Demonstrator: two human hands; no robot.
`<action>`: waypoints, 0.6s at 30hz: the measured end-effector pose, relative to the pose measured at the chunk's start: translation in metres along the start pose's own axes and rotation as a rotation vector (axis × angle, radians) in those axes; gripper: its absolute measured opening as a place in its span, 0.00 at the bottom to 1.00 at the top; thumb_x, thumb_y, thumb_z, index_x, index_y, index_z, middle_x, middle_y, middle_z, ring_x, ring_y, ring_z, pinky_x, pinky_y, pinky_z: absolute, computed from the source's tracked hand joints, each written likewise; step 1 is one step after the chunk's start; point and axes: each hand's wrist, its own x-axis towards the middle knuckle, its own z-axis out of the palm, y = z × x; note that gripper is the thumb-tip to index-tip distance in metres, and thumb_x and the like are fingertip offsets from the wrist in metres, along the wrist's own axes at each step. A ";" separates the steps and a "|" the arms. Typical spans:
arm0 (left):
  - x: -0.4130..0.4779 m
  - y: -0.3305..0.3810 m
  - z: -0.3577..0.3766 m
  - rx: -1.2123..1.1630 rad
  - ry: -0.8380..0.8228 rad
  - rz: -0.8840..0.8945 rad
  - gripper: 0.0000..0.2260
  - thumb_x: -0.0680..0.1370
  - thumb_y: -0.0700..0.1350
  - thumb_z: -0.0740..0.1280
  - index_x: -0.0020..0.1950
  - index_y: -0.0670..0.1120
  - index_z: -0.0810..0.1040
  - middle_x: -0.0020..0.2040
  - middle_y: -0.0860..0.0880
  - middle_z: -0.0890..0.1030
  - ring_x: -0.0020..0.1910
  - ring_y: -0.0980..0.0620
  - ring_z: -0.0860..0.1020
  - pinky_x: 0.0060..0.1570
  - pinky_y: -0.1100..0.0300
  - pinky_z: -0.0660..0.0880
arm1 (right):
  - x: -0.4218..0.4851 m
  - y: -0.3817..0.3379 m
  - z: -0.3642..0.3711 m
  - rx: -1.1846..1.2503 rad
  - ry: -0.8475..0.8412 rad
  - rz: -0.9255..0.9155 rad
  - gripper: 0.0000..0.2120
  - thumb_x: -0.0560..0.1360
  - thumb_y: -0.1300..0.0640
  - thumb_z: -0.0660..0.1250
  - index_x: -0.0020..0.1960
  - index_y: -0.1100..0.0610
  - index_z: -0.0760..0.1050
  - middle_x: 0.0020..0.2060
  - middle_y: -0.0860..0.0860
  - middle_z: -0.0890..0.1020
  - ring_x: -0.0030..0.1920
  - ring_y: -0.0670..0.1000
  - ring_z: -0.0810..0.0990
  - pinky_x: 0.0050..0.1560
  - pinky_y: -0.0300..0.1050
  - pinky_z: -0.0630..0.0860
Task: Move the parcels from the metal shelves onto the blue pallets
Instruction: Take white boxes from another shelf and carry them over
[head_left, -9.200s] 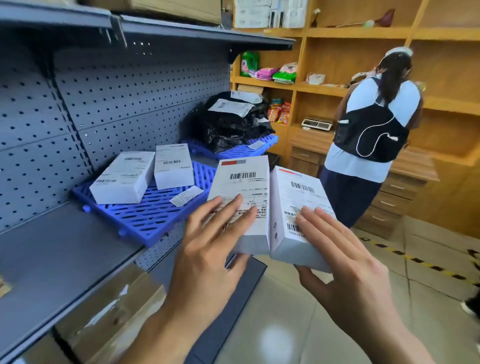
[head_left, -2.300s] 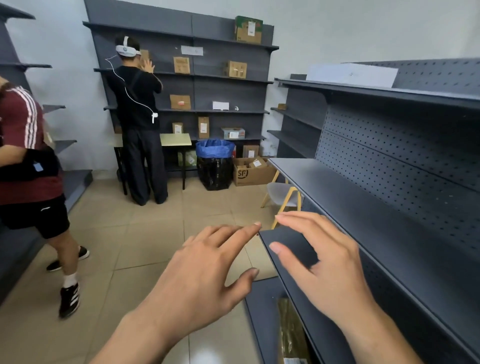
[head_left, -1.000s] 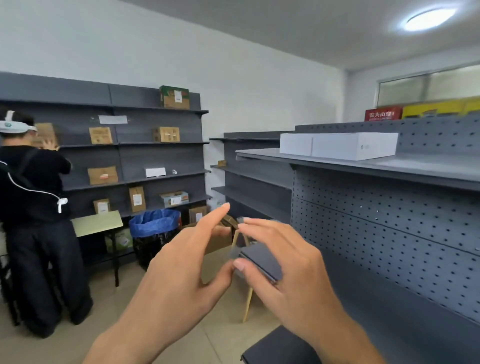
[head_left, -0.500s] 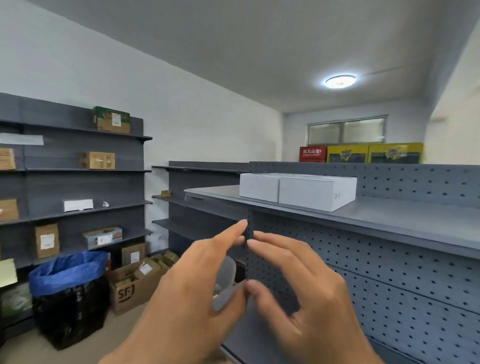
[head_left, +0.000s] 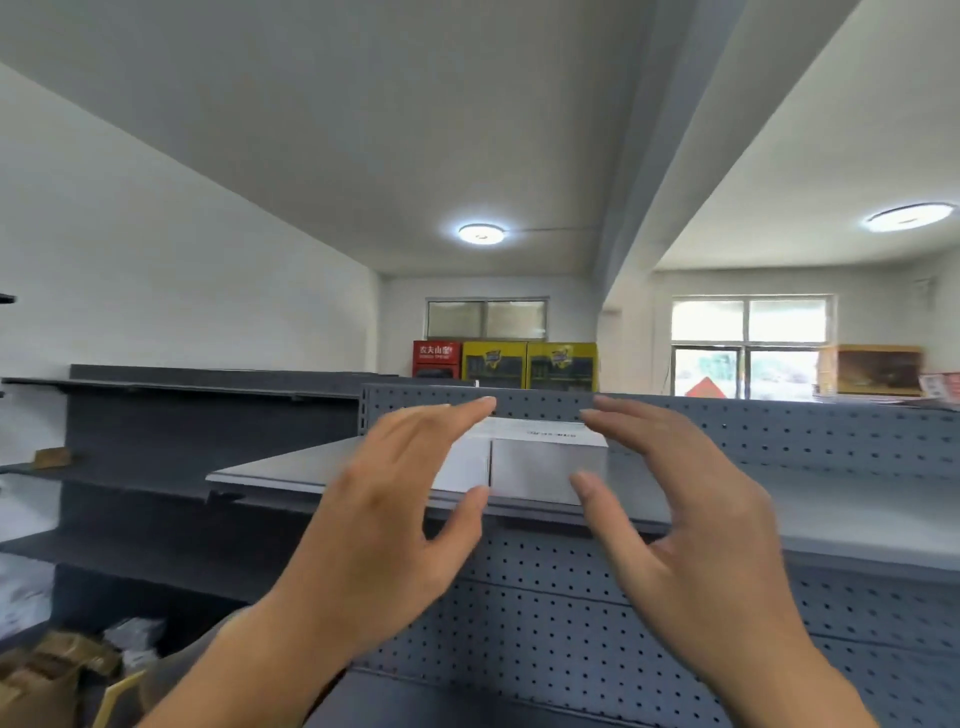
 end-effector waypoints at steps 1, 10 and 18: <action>0.005 -0.010 -0.001 0.013 -0.041 -0.011 0.28 0.77 0.50 0.68 0.77 0.54 0.67 0.68 0.60 0.75 0.72 0.60 0.69 0.71 0.72 0.60 | 0.005 -0.001 0.005 -0.044 -0.023 0.019 0.19 0.78 0.43 0.65 0.66 0.48 0.79 0.63 0.41 0.80 0.65 0.40 0.77 0.68 0.27 0.65; 0.011 -0.071 -0.007 0.186 -0.356 -0.056 0.34 0.77 0.71 0.53 0.80 0.63 0.49 0.78 0.64 0.58 0.78 0.60 0.54 0.80 0.52 0.50 | 0.019 -0.025 0.052 -0.432 -0.400 0.177 0.35 0.75 0.29 0.49 0.77 0.43 0.67 0.75 0.40 0.70 0.77 0.45 0.65 0.77 0.45 0.61; -0.005 -0.086 -0.011 0.039 -0.259 0.009 0.38 0.75 0.68 0.63 0.81 0.59 0.54 0.72 0.63 0.61 0.73 0.60 0.56 0.70 0.60 0.65 | 0.014 -0.054 0.058 -0.613 -0.531 0.250 0.38 0.74 0.25 0.47 0.79 0.42 0.58 0.75 0.38 0.63 0.77 0.44 0.59 0.78 0.45 0.56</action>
